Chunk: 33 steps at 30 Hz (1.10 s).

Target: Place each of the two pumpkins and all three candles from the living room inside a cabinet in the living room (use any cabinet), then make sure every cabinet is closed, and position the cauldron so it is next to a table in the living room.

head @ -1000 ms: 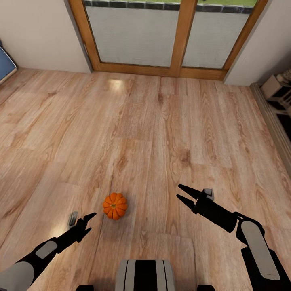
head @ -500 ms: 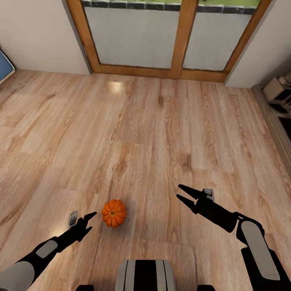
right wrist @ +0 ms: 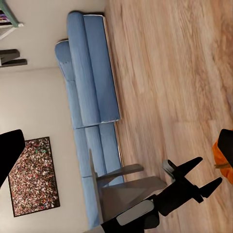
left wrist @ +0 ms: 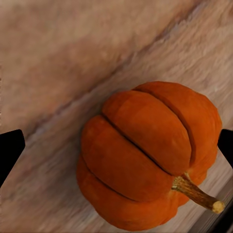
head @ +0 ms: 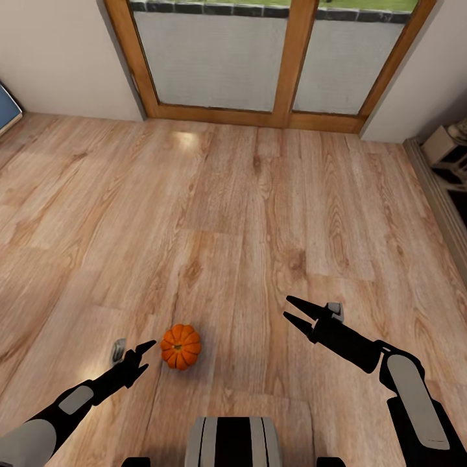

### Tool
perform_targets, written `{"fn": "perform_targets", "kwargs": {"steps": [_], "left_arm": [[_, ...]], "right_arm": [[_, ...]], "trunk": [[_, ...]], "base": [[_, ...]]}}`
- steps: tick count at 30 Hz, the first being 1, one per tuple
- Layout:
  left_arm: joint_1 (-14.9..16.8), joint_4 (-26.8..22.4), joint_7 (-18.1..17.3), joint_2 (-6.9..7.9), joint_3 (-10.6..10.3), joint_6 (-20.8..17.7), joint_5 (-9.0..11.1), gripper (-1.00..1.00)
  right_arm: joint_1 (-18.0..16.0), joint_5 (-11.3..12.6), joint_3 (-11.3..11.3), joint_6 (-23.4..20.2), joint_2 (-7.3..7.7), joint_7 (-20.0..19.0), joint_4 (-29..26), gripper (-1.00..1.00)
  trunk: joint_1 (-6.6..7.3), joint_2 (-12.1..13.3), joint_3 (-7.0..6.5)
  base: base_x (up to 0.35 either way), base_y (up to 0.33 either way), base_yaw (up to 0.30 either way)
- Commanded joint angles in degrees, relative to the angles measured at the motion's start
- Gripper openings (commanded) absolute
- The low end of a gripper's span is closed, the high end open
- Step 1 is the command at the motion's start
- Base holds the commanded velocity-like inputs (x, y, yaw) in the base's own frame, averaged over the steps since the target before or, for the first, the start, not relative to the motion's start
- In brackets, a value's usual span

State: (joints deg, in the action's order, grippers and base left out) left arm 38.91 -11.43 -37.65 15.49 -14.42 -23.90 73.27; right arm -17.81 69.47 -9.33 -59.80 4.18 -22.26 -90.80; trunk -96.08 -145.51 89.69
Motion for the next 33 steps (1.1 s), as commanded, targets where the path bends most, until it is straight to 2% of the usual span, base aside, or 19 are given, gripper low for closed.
{"fn": "perform_targets", "kwargs": {"steps": [1,5,9,16,20,23,26,30,32,33], "left_arm": [[0.0,0.0,0.0,0.01,-0.3,-0.4,0.6,1.0],[0.0,0.0,0.1,-0.09,-0.3,-0.4,0.6,1.0],[0.0,-0.1,0.4,-0.23,-0.4,-0.3,0.5,1.0],[0.0,0.0,0.5,-0.34,-0.5,-0.1,0.0,1.0],[0.0,0.1,0.5,-0.41,-0.5,0.3,-1.6,1.0],[0.0,0.1,0.6,-0.45,-0.4,0.6,-4.3,1.0],[0.0,0.2,0.8,-0.5,-0.4,0.6,-5.0,1.0],[0.0,0.2,3.0,-0.56,-0.5,0.7,-5.5,1.0],[0.0,0.1,4.0,-0.6,-1.5,0.7,-5.6,1.0],[0.0,0.1,4.4,-0.61,-2.8,0.8,-5.6,1.0]], "right_arm": [[0.0,-0.6,-0.1,-0.2,-0.02,-0.6,0.0,1.0],[0.0,-0.6,-0.2,-0.2,0.02,-0.6,0.0,1.0],[0.0,-0.5,-0.2,-0.2,0.03,-0.6,0.0,1.0],[0.0,-0.5,-0.3,-0.2,0.04,-0.6,0.0,1.0],[0.0,-0.5,-0.3,-0.2,0.04,-0.6,0.0,1.0],[0.0,-0.5,-0.4,-0.2,0.04,-0.6,0.0,1.0],[0.0,-0.5,-0.4,-0.2,0.04,-0.6,0.0,1.0],[0.0,-0.5,-0.4,-0.2,0.04,-0.6,0.0,1.0],[0.0,-0.5,-0.4,-0.2,0.04,-0.6,0.1,1.0],[0.0,-0.5,-0.4,-0.2,0.04,-0.6,0.1,1.0]], "trunk": [[0.01,0.0,0.03],[0.01,0.0,0.03],[-0.09,-0.1,0.92],[-0.09,-0.1,0.92],[-0.12,-0.1,1.14],[-0.17,-0.1,1.58],[-0.17,-0.1,1.58],[-0.17,-0.1,1.58],[-0.17,-0.1,1.58],[-0.17,-0.1,1.58]], "base": [[0.002,-0.001,0.0],[0.001,0.0,0.0],[0.0,0.0,0.0],[0.0,0.0,0.0],[0.0,0.0,0.0],[0.0,0.0,0.0],[0.0,0.0,0.0],[0.0,0.0,0.0],[0.0,0.0,0.0],[0.0,0.0,0.0]]}}
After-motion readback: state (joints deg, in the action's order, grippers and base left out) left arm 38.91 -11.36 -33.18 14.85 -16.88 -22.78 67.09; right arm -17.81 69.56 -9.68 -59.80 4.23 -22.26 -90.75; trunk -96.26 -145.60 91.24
